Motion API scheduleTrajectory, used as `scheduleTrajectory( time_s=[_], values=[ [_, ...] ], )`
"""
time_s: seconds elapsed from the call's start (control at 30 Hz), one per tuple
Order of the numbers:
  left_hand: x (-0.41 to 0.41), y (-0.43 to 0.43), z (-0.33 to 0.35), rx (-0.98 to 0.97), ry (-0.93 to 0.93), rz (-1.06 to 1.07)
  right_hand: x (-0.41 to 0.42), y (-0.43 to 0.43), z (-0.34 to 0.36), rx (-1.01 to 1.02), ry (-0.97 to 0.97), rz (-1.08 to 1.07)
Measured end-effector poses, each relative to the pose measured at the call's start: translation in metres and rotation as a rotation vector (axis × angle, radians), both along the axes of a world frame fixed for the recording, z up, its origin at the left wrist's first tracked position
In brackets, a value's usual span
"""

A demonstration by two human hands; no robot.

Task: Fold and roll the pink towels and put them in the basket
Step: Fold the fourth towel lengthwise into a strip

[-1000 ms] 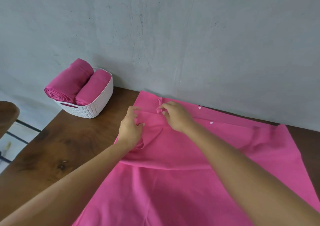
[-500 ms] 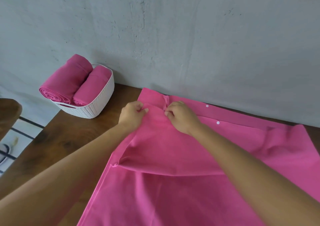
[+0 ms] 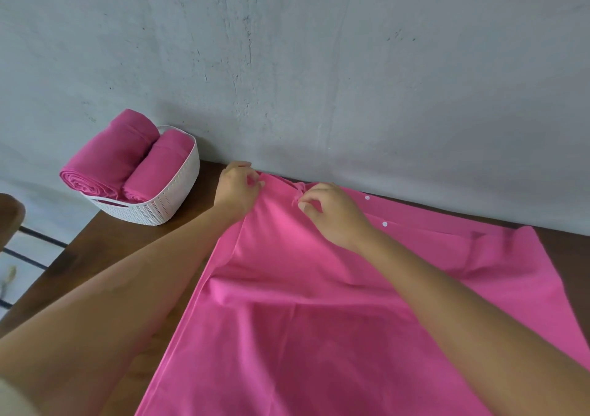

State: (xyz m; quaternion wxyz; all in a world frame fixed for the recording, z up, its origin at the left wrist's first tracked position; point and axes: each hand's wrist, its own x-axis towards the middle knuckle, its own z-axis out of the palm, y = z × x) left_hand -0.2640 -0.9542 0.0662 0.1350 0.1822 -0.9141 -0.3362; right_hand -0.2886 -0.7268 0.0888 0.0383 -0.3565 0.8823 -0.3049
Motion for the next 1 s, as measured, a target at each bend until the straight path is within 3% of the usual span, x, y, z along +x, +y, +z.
scheduleTrajectory(
  time_s=[0.23,0.47,0.63,0.8,1.0],
  values=[
    [0.015,0.006,0.017,0.003,0.097,-0.022,0.008,0.009,0.017,-0.116,-0.12,-0.074],
    [0.06,0.005,0.027,0.07,0.155,-0.031,-0.002,0.007,0.05,-0.53,-0.516,-0.268],
    [0.093,0.016,0.017,0.183,0.132,-0.017,-0.006,-0.002,0.058,-0.693,-0.698,-0.254],
    [0.114,0.033,0.001,0.314,0.109,0.049,0.0,0.004,0.044,-0.596,-0.651,-0.227],
    [0.119,0.041,-0.024,0.387,0.1,0.137,-0.007,0.064,0.014,-0.219,-0.317,-0.292]
  ],
)
